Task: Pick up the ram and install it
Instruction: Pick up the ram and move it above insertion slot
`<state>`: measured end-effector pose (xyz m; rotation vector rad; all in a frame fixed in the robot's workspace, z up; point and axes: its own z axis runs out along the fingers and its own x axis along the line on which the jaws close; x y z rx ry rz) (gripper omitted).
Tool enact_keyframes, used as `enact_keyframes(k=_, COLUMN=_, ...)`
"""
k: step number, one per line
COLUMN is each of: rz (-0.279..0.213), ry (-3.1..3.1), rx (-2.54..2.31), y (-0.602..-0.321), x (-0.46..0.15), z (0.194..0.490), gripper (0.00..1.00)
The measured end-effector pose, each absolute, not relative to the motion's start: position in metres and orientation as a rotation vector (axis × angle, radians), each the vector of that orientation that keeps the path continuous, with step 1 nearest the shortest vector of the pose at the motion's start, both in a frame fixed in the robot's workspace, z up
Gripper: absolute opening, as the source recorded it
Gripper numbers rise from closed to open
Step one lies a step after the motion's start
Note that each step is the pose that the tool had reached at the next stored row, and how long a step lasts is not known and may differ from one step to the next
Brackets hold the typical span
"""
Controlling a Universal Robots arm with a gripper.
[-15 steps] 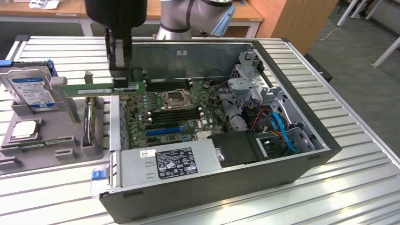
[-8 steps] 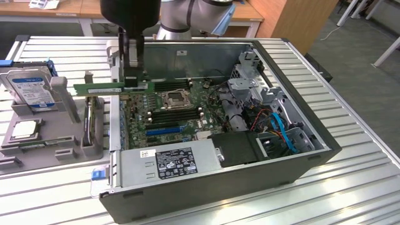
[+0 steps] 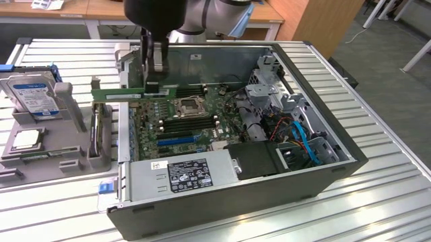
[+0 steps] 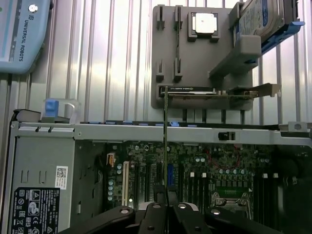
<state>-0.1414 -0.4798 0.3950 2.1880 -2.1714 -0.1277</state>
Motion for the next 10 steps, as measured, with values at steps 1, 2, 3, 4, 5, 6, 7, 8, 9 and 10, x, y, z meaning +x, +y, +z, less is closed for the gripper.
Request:
enact_keyframes(k=1, rz=-0.128, ry=-2.171, rx=2.188, y=-0.48, x=-0.139, z=0.395, gripper=0.12)
enact_keyframes(k=2, rz=-0.129, ry=-2.171, rx=2.187, y=-0.48, x=-0.137, z=0.395, gripper=0.12)
enact_keyframes(k=3, rz=-0.13, ry=-2.17, rx=2.187, y=-0.48, x=-0.135, z=0.395, gripper=0.12)
enact_keyframes(k=4, rz=-0.131, ry=-2.17, rx=2.187, y=-0.48, x=-0.133, z=0.395, gripper=0.12)
enact_keyframes(k=5, rz=-0.131, ry=-2.17, rx=2.186, y=-0.48, x=-0.13, z=0.395, gripper=0.12)
enact_keyframes(k=6, rz=-0.132, ry=-2.169, rx=2.186, y=-0.48, x=-0.128, z=0.395, gripper=0.12)
enact_keyframes(k=7, rz=-0.133, ry=-2.169, rx=2.186, y=-0.48, x=-0.126, z=0.395, gripper=0.12)
enact_keyframes(k=8, rz=-0.133, ry=-2.169, rx=2.185, y=-0.48, x=-0.124, z=0.395, gripper=0.12)
enact_keyframes(k=9, rz=-0.134, ry=-2.168, rx=2.185, y=-0.48, x=-0.122, z=0.395, gripper=0.12)
enact_keyframes(k=10, rz=-0.134, ry=-2.168, rx=2.185, y=-0.48, x=-0.121, z=0.395, gripper=0.12)
